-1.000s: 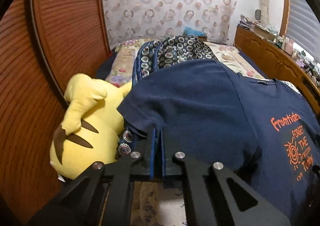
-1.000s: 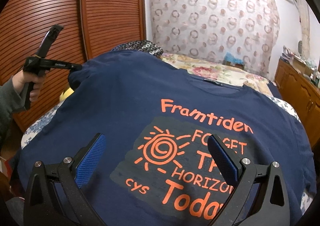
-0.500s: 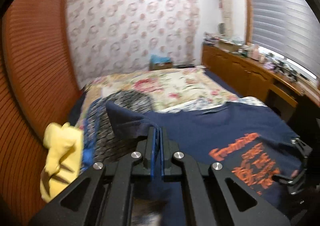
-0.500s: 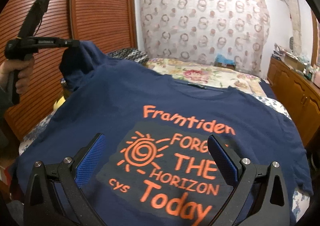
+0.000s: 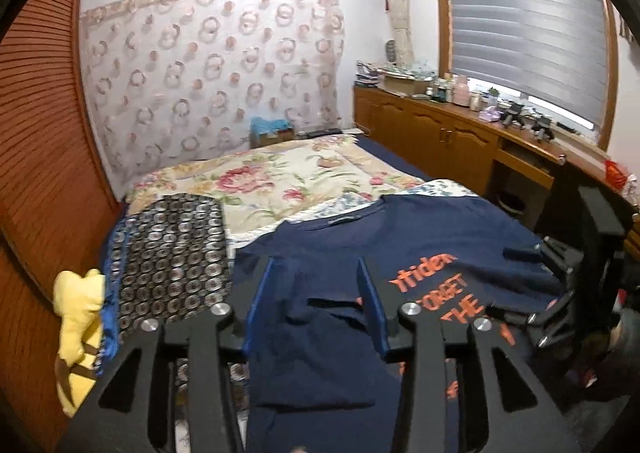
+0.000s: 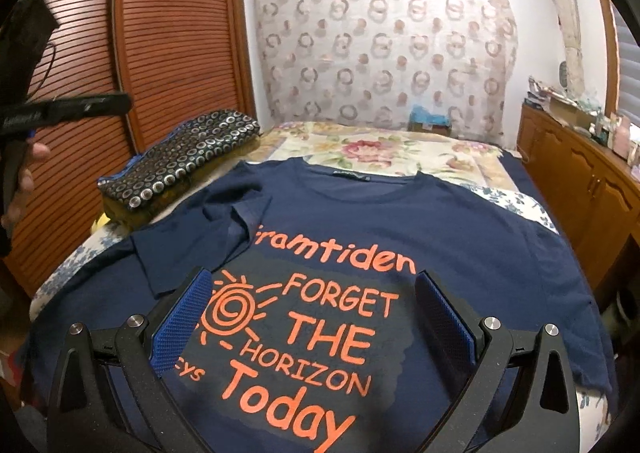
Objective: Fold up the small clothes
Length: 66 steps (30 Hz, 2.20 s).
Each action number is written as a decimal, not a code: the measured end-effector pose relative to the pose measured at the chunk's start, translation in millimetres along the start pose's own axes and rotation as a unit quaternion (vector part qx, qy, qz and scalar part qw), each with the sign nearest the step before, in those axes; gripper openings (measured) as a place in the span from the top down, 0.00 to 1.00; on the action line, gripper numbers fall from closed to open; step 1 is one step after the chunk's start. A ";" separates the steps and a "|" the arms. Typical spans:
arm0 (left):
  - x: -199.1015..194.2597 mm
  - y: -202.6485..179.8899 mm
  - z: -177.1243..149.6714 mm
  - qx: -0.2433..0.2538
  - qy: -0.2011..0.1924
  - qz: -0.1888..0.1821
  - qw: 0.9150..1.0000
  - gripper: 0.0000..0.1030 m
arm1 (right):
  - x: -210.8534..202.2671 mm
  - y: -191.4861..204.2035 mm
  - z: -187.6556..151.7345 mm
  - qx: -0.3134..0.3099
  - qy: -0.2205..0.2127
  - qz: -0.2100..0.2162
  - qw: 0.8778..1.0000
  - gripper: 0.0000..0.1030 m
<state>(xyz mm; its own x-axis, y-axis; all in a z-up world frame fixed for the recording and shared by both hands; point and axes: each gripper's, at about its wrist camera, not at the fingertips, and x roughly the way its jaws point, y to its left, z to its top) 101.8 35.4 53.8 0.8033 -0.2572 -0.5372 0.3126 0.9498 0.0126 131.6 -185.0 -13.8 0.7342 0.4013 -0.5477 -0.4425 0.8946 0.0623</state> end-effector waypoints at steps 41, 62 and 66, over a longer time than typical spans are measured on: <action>-9.4 32.5 -84.9 -0.071 0.008 0.028 0.997 0.47 | 156.6 14.3 53.8 -0.056 0.118 0.033 0.991 0.99; 108.7 16.1 -18.2 -0.057 0.081 0.017 0.995 0.47 | 132.4 -94.2 43.2 -0.062 0.144 -0.005 0.988 0.50; 135.3 16.6 -8.6 -0.059 0.102 0.018 0.993 0.48 | 141.8 -104.8 40.2 -0.061 0.153 -0.004 0.986 0.50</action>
<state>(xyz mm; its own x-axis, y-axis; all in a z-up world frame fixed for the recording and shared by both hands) 211.3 17.9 -25.9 0.6902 -0.1920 -0.6977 0.2129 0.9754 -0.0577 302.8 -214.0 -64.5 0.5566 0.2995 -0.7749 -0.5091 0.8601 -0.0333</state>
